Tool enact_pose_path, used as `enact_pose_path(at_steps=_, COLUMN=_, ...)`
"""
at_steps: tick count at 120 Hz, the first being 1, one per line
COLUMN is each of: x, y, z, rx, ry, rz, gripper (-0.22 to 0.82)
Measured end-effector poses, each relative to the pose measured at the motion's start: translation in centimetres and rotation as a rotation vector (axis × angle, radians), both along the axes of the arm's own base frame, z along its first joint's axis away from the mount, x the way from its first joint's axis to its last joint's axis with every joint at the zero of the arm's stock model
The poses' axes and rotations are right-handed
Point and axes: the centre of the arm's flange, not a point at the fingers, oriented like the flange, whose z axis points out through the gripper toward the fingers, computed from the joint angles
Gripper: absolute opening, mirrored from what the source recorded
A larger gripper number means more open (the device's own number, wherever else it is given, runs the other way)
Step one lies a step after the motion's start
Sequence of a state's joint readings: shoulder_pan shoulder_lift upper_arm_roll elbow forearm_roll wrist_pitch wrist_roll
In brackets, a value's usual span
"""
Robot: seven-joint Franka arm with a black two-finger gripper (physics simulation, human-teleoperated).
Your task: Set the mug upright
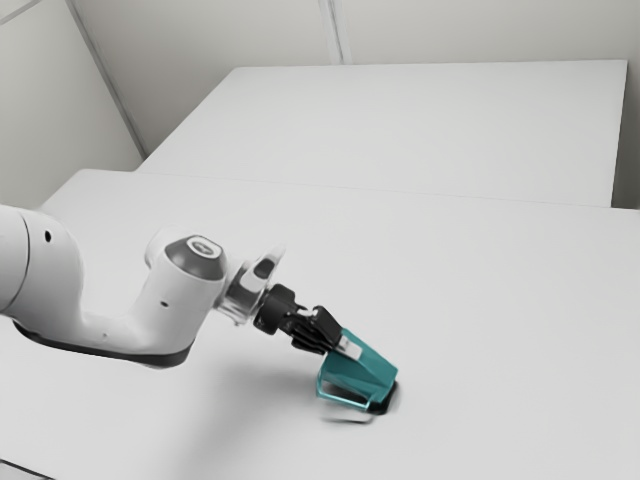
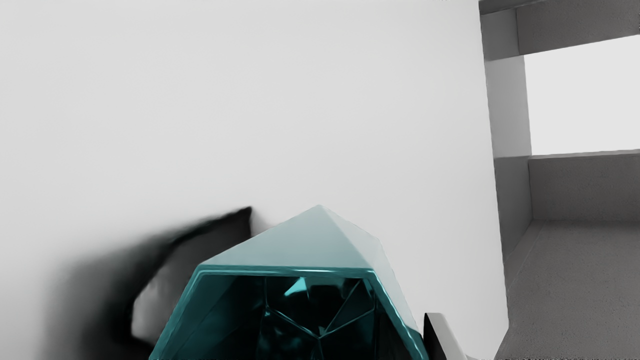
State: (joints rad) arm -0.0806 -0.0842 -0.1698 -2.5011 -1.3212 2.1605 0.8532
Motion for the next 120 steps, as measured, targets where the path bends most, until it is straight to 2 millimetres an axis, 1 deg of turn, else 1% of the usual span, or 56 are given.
enact_pose_path(at_steps=9, x=-0.1, y=-0.2, z=1.6, rx=-0.006, ry=-0.034, rz=-0.009, gripper=-0.16)
enact_pose_path(at_steps=20, x=0.0, y=0.1, z=3.6, rx=-0.005, ry=-0.076, rz=-0.013, gripper=-0.16)
enact_pose_path(at_steps=24, x=0.2, y=0.2, z=4.5, rx=0.005, ry=-0.097, rz=-0.024, gripper=-0.17)
enact_pose_path(at_steps=29, x=0.9, y=0.2, z=6.1, rx=0.042, ry=-0.133, rz=-0.057, gripper=-0.17)
enact_pose_path(at_steps=37, x=2.1, y=0.7, z=8.5, rx=0.13, ry=-0.182, rz=-0.118, gripper=-0.17)
enact_pose_path(at_steps=47, x=3.8, y=2.3, z=11.2, rx=0.267, ry=-0.218, rz=-0.179, gripper=-0.17)
enact_pose_path(at_steps=66, x=5.5, y=5.1, z=13.8, rx=0.523, ry=-0.211, rz=-0.234, gripper=-0.17)
enact_pose_path(at_steps=77, x=6.3, y=6.2, z=15.1, rx=0.674, ry=-0.208, rz=-0.247, gripper=-0.17)
enact_pose_path(at_steps=91, x=8.2, y=8.7, z=15.5, rx=0.812, ry=-0.179, rz=-0.213, gripper=-0.17)
enact_pose_path(at_steps=99, x=9.2, y=9.4, z=15.6, rx=0.876, ry=-0.166, rz=-0.2, gripper=-0.17)
enact_pose_path(at_steps=108, x=9.9, y=9.6, z=14.7, rx=0.919, ry=-0.138, rz=-0.191, gripper=-0.17)
enact_pose_path(at_steps=120, x=10.7, y=9.8, z=12.8, rx=0.947, ry=-0.094, rz=-0.17, gripper=-0.17)
